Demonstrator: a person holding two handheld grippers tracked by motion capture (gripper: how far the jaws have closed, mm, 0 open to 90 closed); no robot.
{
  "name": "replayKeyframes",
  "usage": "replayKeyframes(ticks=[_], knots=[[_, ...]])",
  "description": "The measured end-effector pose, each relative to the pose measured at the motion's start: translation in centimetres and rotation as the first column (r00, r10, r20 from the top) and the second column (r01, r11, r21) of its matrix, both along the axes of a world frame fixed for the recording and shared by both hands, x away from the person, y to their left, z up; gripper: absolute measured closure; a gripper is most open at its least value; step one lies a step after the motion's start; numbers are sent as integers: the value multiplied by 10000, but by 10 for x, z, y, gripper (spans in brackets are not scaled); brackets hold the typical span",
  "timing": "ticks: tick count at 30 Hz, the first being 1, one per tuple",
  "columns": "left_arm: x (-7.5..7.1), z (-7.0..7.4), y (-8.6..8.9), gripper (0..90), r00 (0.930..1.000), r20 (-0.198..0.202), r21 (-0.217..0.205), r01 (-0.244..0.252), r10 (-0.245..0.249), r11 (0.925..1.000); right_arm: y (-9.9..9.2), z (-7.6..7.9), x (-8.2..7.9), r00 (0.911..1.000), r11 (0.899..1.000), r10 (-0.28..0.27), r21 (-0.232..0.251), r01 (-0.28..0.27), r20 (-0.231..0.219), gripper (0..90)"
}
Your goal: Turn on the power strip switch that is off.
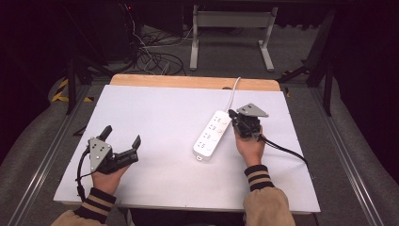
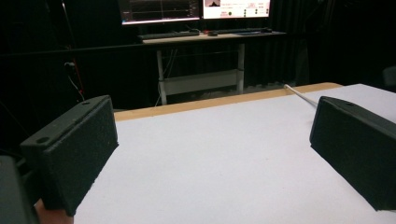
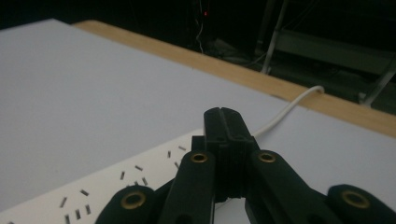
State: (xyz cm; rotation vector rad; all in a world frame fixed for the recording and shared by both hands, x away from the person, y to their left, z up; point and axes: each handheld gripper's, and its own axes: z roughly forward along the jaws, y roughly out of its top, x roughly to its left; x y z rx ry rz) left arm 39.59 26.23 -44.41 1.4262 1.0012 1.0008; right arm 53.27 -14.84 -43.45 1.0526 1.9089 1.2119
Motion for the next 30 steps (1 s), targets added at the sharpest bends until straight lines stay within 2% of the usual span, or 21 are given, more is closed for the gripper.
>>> replayKeyframes(ticks=[3,5,6,8,10,13,14,15,17,18,19,21,23,25,26,27,30], knots=[[0,0,0,15,10000,-6,31,-45,45,10000,-16,18,-13,9977,9990,22,444,-52,682,900],[0,0,0,15,10000,14,31,-66,66,10000,-26,28,-25,9924,9981,27,600,-102,1226,900],[1,0,-1,15,10000,4,32,-57,57,10000,-32,32,-30,9883,9985,10,543,-93,1524,900],[0,0,-1,15,9999,26,44,-99,99,9999,-43,39,-43,9782,9953,40,942,-241,2077,900],[0,1,0,15,9999,95,51,-94,94,9999,-55,43,-60,9640,9908,129,1263,-481,2654,900],[0,1,0,15,9999,111,-62,-122,122,9999,-73,37,-88,9480,9883,182,1381,-653,3177,900],[0,2,0,15,9998,127,-65,-149,149,9999,-80,34,-97,9443,9856,85,1567,-634,3290,900],[0,2,0,15,9998,127,-65,-149,149,9999,-88,30,-104,9442,9809,-137,1877,-512,3290,900],[-1,3,-1,15,9997,211,-117,-133,135,9998,-102,22,-115,9473,9621,-511,2699,-382,3163,900],[-1,3,-1,15,9996,261,-102,-101,104,9999,-107,18,-119,9492,9568,-640,2894,-294,3081,900],[-1,4,-2,15,9995,302,-102,-88,91,9999,-111,16,-121,9488,9570,-737,2895,-194,3072,900],[0,4,-3,16,9995,312,-74,-99,101,9999,-114,14,-122,9399,9627,-931,2705,8,3284,900],[1,3,-4,16,9997,226,-61,-81,83,9999,-113,14,-121,9406,9610,-985,2767,51,3250,900],[2,3,-4,16,9997,247,-37,-77,78,10000,-110,11,-120,9428,9683,-885,2498,58,3214,900],[2,3,-4,16,9997,247,-37,-77,78,10000,-110,11,-120,9428,9683,-885,2498,58,3214,900],[1,3,-4,16,9996,261,-54,-77,79,10000,-107,10,-119,9429,9739,-802,2268,51,3233,900],[1,3,-4,17,9997,234,-51,-58,59,10000,-105,8,-118,9403,9751,-815,2216,66,3306,900]])
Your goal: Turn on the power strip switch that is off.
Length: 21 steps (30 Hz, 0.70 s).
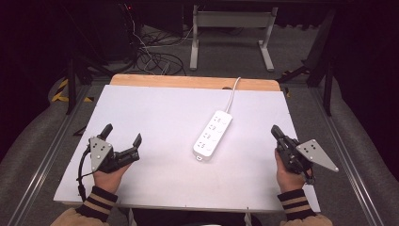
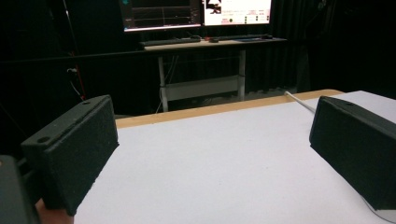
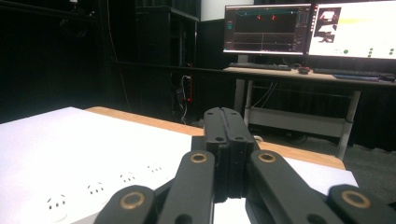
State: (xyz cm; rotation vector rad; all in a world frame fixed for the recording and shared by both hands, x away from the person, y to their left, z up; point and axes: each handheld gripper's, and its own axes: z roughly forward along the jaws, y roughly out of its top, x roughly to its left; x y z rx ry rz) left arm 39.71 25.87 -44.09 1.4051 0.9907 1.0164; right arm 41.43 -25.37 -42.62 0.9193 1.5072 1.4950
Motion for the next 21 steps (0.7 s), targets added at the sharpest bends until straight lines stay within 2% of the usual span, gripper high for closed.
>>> replayKeyframes(ticks=[4,5,8,9,10,11,13,14,15,16,18,19,21], knots=[[-1,0,1,17,10000,8,-2,-6,6,10000,2,-2,0,9996,9996,-216,-173,220,207,895],[-1,0,1,17,10000,-10,12,-13,13,10000,2,-2,0,9990,9994,-293,-166,299,336,818],[-1,0,1,17,10000,-6,-16,17,-17,10000,2,-3,0,9974,9984,-521,-171,531,504,767],[-1,0,1,18,10000,-6,-16,17,-17,10000,2,-3,1,9967,9981,-588,-175,599,551,682],[-1,0,1,18,10000,-10,-8,10,-10,10000,2,-3,1,9967,9981,-588,-175,599,551,682],[-1,0,1,17,10000,-22,-9,11,-11,10000,4,-6,5,9945,9963,-825,-173,838,646,377],[-1,0,1,17,10000,-37,10,75,-75,10000,4,-9,9,9947,9964,-846,-54,850,591,223],[-1,0,1,17,9999,-55,4,110,-110,9999,5,-9,10,9936,9954,-954,-59,959,610,117],[-1,0,1,17,9999,-38,1,115,-115,9999,7,-10,12,9898,9923,-1228,-44,1234,722,58],[-1,0,1,17,9999,-23,-20,122,-122,9999,7,-10,12,9886,9913,-1305,-61,1313,752,71],[-1,0,1,17,9999,-36,-16,121,-121,9999,7,-11,13,9929,9944,-981,-320,1004,675,42],[-1,0,1,17,9999,-42,1,117,-117,9999,7,-12,13,9928,9940,-1002,-372,1028,659,50],[-1,0,1,17,9999,-43,-5,123,-123,9999,8,-14,13,9906,9928,-1062,-457,1104,857,40]])
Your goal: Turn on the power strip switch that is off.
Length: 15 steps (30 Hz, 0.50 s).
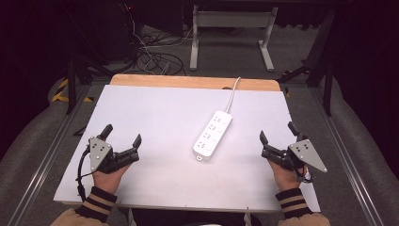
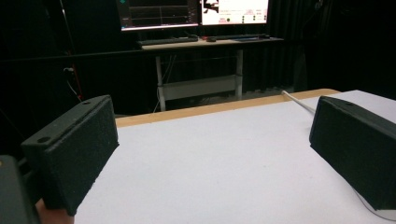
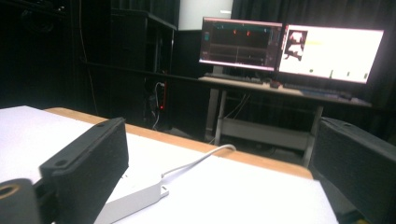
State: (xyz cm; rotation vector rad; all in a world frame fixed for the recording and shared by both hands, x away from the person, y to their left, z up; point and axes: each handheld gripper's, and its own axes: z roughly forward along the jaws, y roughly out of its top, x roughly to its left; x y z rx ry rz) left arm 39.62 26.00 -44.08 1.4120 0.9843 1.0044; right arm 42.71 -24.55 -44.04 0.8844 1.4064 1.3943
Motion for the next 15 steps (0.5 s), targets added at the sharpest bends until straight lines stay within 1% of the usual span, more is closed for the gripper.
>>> replayKeyframes(ticks=[2,3,4,5,12,15], knots=[[0,0,0,17,10000,-6,-3,5,-5,10000,1,-2,0,9997,9998,5,-198,0,236,47],[0,0,0,17,10000,-2,7,1,-1,10000,1,-2,0,9997,9998,5,-198,0,236,47],[0,0,0,17,10000,-3,-4,4,-4,10000,2,-3,0,9988,9989,-37,-455,59,496,46],[0,0,0,17,10000,9,9,2,-3,10000,3,-4,0,9983,9988,-84,-474,111,569,45],[0,0,0,17,10000,-2,20,-5,5,10000,3,-5,1,9985,9987,-181,-458,204,511,28],[-1,0,0,15,10000,27,5,-17,17,10000,2,-5,3,9988,9992,-251,-299,264,422,15]])
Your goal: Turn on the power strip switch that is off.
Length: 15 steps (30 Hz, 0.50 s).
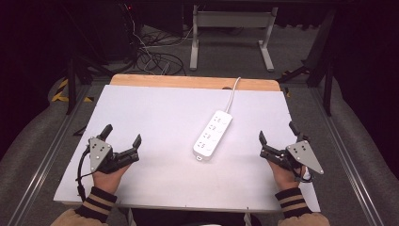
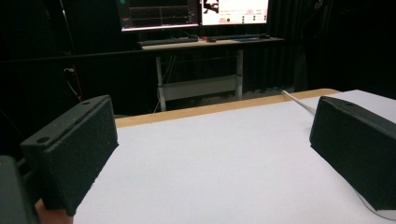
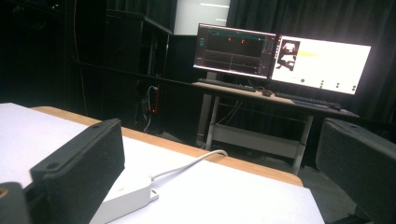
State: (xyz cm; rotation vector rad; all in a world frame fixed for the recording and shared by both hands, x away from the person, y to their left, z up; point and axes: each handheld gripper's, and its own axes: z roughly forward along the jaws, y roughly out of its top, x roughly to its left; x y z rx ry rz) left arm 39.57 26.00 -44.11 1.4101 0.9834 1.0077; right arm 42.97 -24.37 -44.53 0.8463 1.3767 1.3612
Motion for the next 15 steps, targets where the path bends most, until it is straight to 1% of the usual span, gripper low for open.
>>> replayKeyframes(ticks=[2,4,6,8,9,10,11,15], knots=[[0,0,0,11,10000,4,4,13,-13,10000,0,0,0,10000,10000,-1,13,1,-34,14],[-1,0,0,6,9998,156,39,138,-138,9999,0,0,1,10000,10000,13,-24,-13,-42,14],[-2,0,0,3,9996,192,31,187,-187,9998,0,0,1,10000,10000,51,-26,-52,-86,14],[-3,0,0,2,9988,326,-82,368,-365,9993,0,0,2,9999,10000,60,-25,-60,-149,14],[-3,0,0,0,9988,326,-82,368,-365,9993,1,-1,2,9998,10000,78,-27,-79,-170,13],[-4,0,0,0,9986,448,37,295,-297,9996,1,-1,2,9998,10000,77,-1,-77,-210,12],[-4,0,1,0,9984,486,40,272,-274,9996,1,-1,3,9996,10000,95,-2,-95,-275,12],[-3,0,1,0,9988,440,-4,212,-212,9998,1,-1,3,9995,9999,132,-35,-133,-280,12]])
